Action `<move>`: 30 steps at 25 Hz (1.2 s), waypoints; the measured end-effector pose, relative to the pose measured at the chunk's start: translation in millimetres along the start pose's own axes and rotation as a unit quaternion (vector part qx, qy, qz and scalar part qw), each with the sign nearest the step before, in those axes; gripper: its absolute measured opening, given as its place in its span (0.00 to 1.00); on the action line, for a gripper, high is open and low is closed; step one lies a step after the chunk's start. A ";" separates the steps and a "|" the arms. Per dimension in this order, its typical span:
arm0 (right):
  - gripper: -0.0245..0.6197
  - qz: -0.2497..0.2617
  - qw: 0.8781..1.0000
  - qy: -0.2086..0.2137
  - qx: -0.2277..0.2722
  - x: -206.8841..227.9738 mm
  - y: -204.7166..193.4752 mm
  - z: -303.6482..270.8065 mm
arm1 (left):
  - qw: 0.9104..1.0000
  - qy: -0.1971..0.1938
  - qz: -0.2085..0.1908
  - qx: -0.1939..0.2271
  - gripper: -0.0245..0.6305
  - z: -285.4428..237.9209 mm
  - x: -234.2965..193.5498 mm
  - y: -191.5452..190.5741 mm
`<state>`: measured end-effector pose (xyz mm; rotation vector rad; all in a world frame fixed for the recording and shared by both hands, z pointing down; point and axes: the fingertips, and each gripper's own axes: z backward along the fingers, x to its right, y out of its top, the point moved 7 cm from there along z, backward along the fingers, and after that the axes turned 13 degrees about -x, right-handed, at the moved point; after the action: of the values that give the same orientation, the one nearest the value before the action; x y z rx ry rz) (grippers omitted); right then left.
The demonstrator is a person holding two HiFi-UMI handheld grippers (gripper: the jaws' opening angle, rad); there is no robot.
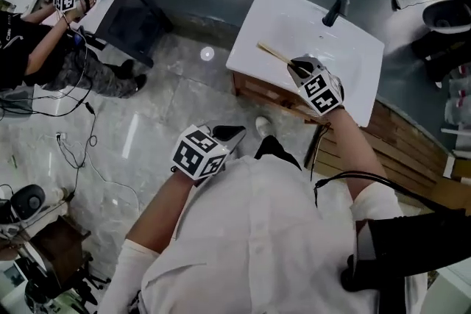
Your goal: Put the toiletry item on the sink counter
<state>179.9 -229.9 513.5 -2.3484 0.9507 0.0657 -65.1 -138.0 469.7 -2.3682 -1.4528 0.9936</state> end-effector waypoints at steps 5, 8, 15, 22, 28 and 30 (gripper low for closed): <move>0.09 0.025 1.000 0.001 -0.016 68.2 15.3 -49.7 | 0.999 0.021 0.034 0.013 0.05 1.0 -24.2 46.8; 0.10 0.031 0.999 -0.004 -0.024 109.6 20.7 -66.4 | 0.998 0.031 0.047 0.020 0.05 -1.5 -34.0 75.3; 0.09 0.022 0.999 -0.003 -0.034 161.5 36.3 -116.3 | 0.993 0.064 0.100 0.029 0.05 -4.4 -53.6 105.0; 0.10 0.029 0.998 -0.004 -0.055 171.9 45.9 -162.9 | 0.985 0.092 0.140 0.042 0.05 -8.0 -60.5 109.4; 0.10 0.036 0.996 -0.022 -0.080 191.8 51.0 -192.3 | 0.978 0.106 0.171 0.051 0.05 -4.9 -72.1 104.0; 0.10 0.031 0.995 -0.028 -0.087 200.4 50.1 -197.5 | 0.977 0.110 0.178 0.052 0.05 -2.7 -75.3 103.1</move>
<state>262.6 -490.1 598.2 -2.4601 1.0270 0.2453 -11.4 -253.0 455.5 -2.6133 -0.8973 0.8205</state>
